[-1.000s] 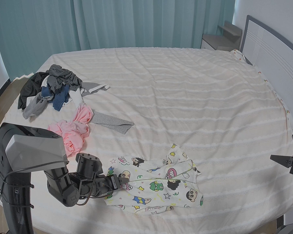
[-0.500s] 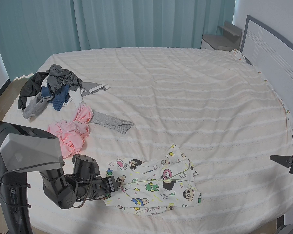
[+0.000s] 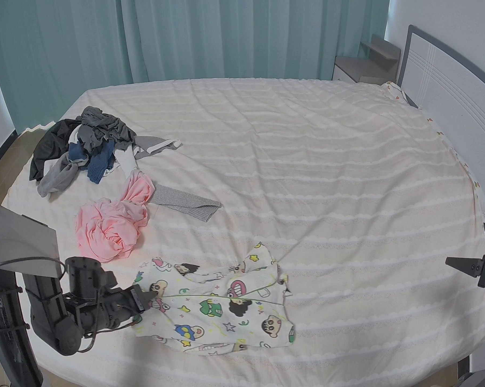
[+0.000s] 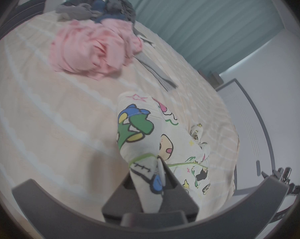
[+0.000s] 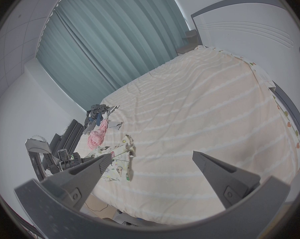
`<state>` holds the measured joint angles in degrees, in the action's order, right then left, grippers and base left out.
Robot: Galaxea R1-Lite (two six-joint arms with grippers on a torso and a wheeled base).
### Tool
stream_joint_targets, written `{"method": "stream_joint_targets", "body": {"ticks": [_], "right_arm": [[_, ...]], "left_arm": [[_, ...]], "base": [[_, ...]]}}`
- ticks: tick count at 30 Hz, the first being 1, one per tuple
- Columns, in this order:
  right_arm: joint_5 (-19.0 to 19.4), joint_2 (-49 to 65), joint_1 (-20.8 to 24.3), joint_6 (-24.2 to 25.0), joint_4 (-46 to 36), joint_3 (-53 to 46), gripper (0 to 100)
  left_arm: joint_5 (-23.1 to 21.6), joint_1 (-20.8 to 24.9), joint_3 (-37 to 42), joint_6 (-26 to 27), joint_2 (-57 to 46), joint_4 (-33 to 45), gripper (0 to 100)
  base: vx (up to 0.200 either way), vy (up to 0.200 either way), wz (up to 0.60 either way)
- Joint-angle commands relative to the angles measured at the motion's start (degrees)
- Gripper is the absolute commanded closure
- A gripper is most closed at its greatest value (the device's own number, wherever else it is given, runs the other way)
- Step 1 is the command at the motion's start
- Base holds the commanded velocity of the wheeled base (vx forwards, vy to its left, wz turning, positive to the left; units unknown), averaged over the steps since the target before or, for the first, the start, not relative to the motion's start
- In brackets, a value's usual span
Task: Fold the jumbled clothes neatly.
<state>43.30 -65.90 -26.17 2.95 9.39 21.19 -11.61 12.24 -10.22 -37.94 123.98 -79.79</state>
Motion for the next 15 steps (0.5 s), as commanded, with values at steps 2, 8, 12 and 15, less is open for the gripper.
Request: {"method": "stream_joint_targets", "body": {"ticks": [2,8,12,15], "right_arm": [[0.03,-0.46,-0.02,-0.14,0.02,-0.09,0],[0.03,-0.28,-0.11,-0.05,0.19,-0.01,0],[0.03,-0.10,-0.11,-0.05,0.11,-0.01,0],[0.03,-0.19,-0.11,-0.05,0.19,-0.01,0]], "left_arm": [[-4.74,-12.33,10.22,0.32,-0.40,-8.28,100],[-6.76,-26.65,10.22,-0.38,-0.05,-8.98,100],[-11.07,-35.97,10.22,-0.03,-0.05,-9.16,100],[-12.83,-40.63,10.22,-0.12,0.47,-9.16,100]], "base": [[0.000,0.000,0.00],[0.000,0.000,0.00],[0.000,0.000,0.00],[0.000,0.000,0.00]]}}
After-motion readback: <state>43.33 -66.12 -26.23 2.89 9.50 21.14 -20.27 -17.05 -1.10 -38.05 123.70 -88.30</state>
